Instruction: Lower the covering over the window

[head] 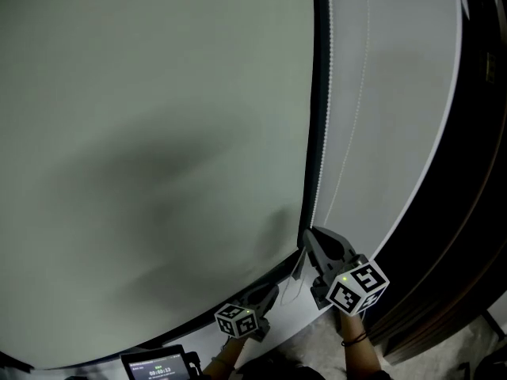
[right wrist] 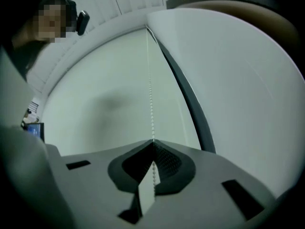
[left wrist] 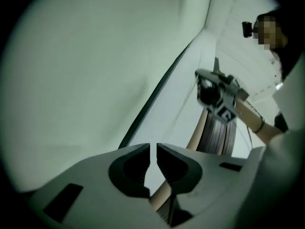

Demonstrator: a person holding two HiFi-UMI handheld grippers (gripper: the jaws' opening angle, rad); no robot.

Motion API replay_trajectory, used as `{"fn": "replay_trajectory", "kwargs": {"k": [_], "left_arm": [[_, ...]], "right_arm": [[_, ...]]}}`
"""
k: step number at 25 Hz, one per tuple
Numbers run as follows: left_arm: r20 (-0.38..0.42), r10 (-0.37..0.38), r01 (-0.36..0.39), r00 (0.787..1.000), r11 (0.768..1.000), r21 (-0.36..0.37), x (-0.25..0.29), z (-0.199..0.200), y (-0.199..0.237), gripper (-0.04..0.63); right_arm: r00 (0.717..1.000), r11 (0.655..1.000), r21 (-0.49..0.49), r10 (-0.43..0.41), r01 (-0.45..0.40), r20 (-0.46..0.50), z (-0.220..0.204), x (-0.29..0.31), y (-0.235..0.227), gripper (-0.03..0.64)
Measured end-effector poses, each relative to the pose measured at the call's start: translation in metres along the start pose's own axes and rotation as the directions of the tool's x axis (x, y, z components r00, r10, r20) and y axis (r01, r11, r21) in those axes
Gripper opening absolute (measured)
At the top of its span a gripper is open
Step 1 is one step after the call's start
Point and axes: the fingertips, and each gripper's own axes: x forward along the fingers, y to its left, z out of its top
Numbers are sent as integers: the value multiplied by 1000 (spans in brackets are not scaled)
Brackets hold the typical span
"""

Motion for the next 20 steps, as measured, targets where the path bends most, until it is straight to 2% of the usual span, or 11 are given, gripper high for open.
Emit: {"fn": "replay_trajectory", "kwargs": {"k": [3, 5, 8, 12, 15, 17, 20], "left_arm": [[98, -71, 62, 993, 994, 87, -4, 58, -17, 28], [136, -143, 117, 980, 976, 183, 4, 98, -40, 28], [168, -256, 191, 952, 925, 328, 16, 152, -88, 44], [192, -347, 224, 918, 852, 472, 26, 212, -139, 97], [196, -385, 246, 902, 830, 500, 32, 237, -154, 103], [185, -394, 255, 900, 823, 508, 36, 241, -156, 109], [153, -409, 276, 900, 804, 526, 36, 235, -163, 109]], "right_arm": [[990, 997, 51, -48, 55, -129, -82, -8, -4, 12], [976, 994, 71, -70, 86, -205, -126, -13, -10, 12], [951, 990, 69, -97, 122, -294, -172, -20, -18, 12], [901, 983, 70, -124, 168, -417, -224, -30, -25, 12], [835, 980, 56, -130, 188, -534, -277, -44, -17, 12], [794, 976, 75, -123, 207, -596, -311, -59, -7, 12], [753, 968, 96, -116, 232, -648, -344, -78, 6, 12]]}}
